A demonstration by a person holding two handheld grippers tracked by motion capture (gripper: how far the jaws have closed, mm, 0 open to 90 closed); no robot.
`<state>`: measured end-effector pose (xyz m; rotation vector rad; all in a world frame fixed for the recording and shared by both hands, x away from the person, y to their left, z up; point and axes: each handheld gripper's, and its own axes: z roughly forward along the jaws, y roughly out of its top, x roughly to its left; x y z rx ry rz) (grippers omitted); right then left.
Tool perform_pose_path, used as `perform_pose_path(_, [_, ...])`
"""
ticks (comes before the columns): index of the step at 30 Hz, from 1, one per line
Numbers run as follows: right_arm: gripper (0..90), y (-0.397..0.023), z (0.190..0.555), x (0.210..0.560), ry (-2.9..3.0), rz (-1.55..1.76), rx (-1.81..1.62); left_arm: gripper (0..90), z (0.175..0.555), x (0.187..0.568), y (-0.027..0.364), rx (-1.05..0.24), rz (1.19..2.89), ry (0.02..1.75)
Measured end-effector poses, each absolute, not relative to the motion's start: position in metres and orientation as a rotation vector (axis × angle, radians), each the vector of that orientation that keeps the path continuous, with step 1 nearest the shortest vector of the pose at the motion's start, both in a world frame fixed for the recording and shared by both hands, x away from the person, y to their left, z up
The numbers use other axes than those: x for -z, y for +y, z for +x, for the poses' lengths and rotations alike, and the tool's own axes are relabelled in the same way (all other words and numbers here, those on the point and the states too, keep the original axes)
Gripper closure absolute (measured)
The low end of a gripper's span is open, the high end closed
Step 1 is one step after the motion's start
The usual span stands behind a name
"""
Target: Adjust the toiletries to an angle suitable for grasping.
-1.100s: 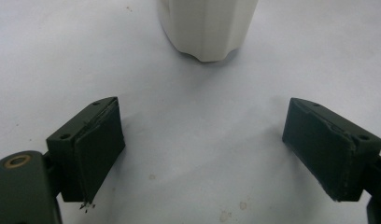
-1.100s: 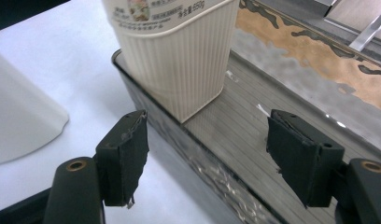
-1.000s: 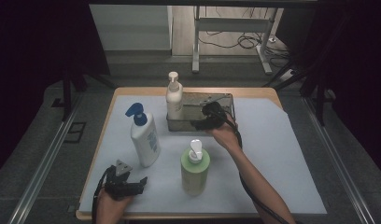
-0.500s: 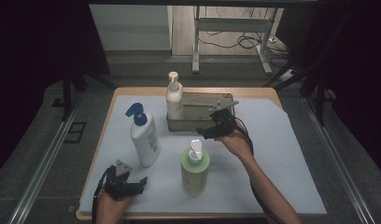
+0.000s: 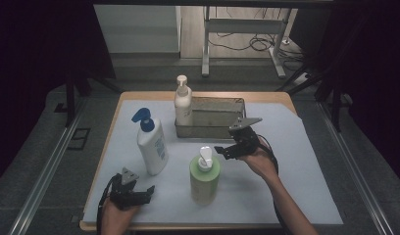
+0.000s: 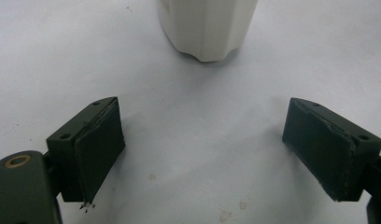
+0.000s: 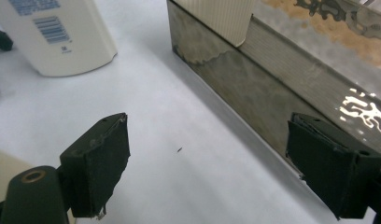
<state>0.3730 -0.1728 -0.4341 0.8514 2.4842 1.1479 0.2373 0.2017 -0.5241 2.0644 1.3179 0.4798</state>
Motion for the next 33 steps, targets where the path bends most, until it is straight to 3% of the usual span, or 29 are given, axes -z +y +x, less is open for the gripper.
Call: perform_pose_path(33, [13.9,-0.202,0.309,0.451,2.545,0.820,-1.175,12.1,0.237,0.524,0.202,-0.482,2.067,1.315])
